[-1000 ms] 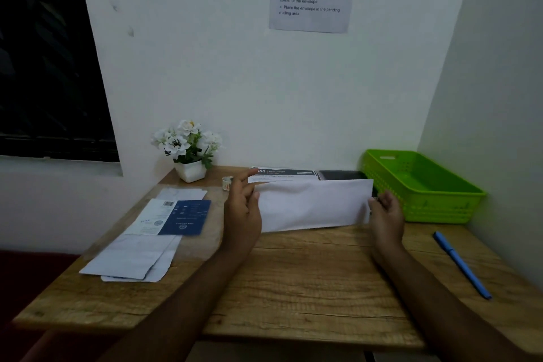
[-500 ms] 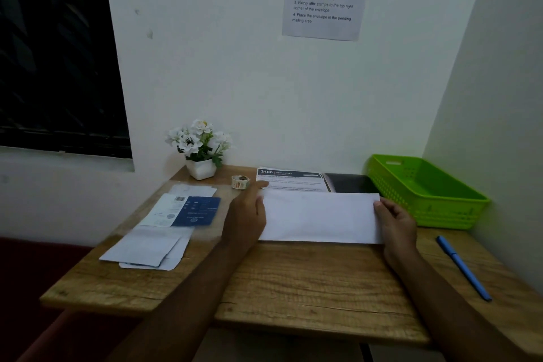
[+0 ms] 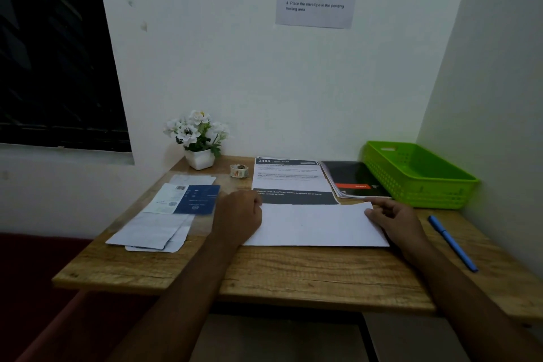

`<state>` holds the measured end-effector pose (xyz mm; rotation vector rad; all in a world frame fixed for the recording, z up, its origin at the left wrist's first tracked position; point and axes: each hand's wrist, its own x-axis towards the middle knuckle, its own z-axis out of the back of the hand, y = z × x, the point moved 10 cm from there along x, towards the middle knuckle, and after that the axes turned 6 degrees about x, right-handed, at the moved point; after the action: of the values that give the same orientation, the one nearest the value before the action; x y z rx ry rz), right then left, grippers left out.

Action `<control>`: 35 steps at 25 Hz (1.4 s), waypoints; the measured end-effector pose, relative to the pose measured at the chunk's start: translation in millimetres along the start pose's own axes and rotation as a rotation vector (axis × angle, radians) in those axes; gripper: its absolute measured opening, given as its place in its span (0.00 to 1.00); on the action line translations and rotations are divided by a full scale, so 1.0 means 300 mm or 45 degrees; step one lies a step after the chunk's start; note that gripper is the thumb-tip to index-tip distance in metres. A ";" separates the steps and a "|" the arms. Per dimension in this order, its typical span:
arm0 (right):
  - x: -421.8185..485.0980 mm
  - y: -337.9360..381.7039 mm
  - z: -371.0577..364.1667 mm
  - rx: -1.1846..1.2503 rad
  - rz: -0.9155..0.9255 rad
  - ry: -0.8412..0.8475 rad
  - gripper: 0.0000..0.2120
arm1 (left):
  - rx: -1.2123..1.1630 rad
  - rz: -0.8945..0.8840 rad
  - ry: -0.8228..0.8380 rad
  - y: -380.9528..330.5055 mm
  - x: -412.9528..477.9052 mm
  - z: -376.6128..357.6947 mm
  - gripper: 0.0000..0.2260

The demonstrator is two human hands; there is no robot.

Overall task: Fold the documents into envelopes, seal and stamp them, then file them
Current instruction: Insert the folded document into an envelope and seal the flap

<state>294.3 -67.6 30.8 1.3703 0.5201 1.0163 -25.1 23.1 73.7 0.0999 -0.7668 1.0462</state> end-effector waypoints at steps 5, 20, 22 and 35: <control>-0.015 0.022 -0.011 -0.267 0.059 -0.006 0.11 | 0.029 0.085 0.183 0.030 0.000 -0.064 0.05; -0.009 -0.003 0.015 -0.534 -0.037 -0.102 0.10 | -0.135 0.038 0.247 0.005 0.030 -0.106 0.08; -0.008 -0.003 0.028 -0.511 -0.031 -0.131 0.11 | -0.167 0.016 0.200 -0.005 0.038 -0.094 0.07; 0.015 -0.025 0.055 -0.403 -0.051 -0.209 0.08 | -0.385 0.156 0.052 0.072 0.047 -0.083 0.11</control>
<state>312.2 -72.1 27.9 1.1435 0.2500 0.9010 -25.8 55.4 58.0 -0.2293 -0.8938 1.0331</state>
